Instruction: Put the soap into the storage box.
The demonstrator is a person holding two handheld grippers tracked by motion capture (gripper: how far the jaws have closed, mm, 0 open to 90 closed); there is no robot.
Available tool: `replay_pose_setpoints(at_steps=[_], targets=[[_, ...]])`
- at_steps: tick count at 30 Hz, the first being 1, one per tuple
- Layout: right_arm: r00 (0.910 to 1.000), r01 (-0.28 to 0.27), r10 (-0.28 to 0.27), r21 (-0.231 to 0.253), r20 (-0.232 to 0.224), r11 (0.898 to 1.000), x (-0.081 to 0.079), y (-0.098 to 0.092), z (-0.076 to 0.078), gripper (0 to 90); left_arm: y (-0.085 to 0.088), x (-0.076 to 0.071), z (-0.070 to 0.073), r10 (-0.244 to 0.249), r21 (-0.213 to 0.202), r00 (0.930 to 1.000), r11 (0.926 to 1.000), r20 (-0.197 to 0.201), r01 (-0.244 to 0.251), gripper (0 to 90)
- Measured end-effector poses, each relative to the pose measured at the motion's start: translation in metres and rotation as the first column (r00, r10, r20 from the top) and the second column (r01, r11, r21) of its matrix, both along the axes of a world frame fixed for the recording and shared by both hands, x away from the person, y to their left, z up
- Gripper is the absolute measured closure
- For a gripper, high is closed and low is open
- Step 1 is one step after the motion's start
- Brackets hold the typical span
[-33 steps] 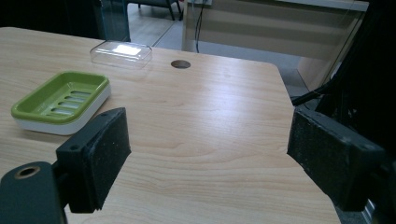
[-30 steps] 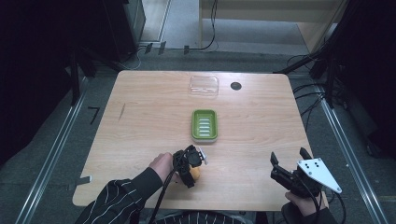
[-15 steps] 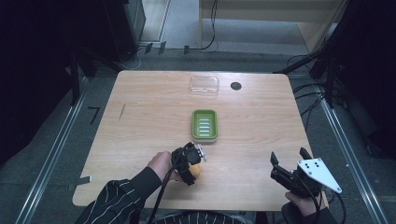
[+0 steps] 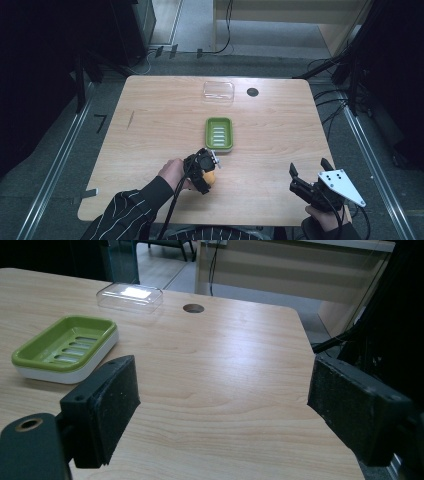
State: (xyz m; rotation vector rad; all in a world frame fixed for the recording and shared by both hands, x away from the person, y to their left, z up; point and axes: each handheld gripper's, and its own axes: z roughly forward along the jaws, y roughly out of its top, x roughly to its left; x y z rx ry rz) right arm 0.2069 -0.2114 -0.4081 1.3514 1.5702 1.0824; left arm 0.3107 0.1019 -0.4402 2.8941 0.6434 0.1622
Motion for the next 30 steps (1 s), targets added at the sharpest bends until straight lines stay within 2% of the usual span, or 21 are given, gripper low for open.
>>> replay_pose_setpoints(at_steps=[22, 30], targets=[[1.0000, 0.000, 0.000, -0.003, -0.001, 1.000, 0.000, 0.001, 0.000, 13.7, 0.007, 0.015, 0.011, 0.033, -0.036, 0.9993, 0.9988, 0.020, -0.032, 27.4], [1.0000, -0.007, 0.007, 0.000, -0.001, 1.000, 0.002, 0.002, 0.000, 13.7, 0.006, 0.026, 0.014, 0.053, -0.052, 0.9982, 0.9973, 0.028, -0.051, 27.4]])
